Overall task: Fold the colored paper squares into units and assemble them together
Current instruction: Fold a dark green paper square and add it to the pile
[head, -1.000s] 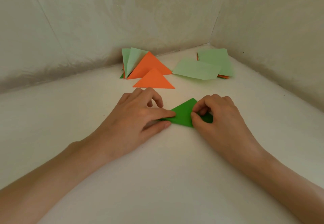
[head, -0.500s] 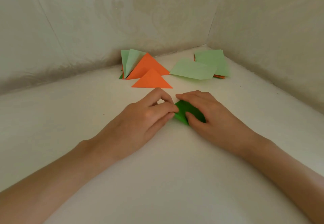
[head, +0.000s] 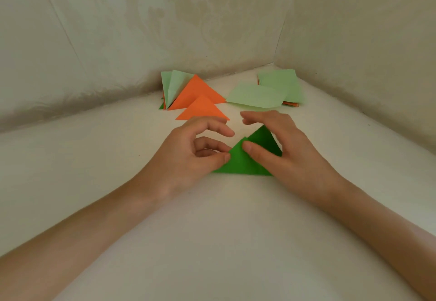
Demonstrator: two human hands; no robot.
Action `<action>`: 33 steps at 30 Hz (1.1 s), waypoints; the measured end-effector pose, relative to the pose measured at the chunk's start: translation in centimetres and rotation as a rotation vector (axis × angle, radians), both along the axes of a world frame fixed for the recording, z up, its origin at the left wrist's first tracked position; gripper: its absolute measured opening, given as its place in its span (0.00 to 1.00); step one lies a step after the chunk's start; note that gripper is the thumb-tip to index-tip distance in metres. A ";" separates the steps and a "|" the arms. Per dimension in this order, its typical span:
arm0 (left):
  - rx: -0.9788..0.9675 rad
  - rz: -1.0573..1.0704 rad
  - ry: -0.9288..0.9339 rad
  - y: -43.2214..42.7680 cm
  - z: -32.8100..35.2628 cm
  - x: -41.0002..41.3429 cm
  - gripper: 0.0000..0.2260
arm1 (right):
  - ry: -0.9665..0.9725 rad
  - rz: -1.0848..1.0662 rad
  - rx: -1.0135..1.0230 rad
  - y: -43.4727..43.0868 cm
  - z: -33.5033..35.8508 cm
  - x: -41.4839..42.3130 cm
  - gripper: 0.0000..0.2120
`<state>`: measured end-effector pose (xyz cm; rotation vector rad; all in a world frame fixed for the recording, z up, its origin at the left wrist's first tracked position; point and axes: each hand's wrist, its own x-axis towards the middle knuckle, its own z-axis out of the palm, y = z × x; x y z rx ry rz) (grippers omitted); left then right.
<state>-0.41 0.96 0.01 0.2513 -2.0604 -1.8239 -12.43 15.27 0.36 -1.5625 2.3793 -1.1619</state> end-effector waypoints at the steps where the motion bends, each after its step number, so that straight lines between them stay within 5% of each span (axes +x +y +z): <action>1: 0.015 -0.012 0.016 0.0 0.0 0.1 0.16 | -0.102 -0.029 -0.039 0.0 0.2 0.1 0.20; 4: 0.077 -0.030 0.076 -0.2 0.3 0.3 0.14 | -0.506 -0.043 -0.155 0.0 0.9 0.3 0.25; 8: 0.128 -0.001 0.112 -0.5 0.1 0.5 0.13 | -0.835 0.053 -0.192 0.5 1.6 0.8 0.11; 33: -0.421 0.093 0.141 0.1 -0.5 1.0 0.10 | -0.848 -0.038 -0.226 0.4 0.9 2.0 0.06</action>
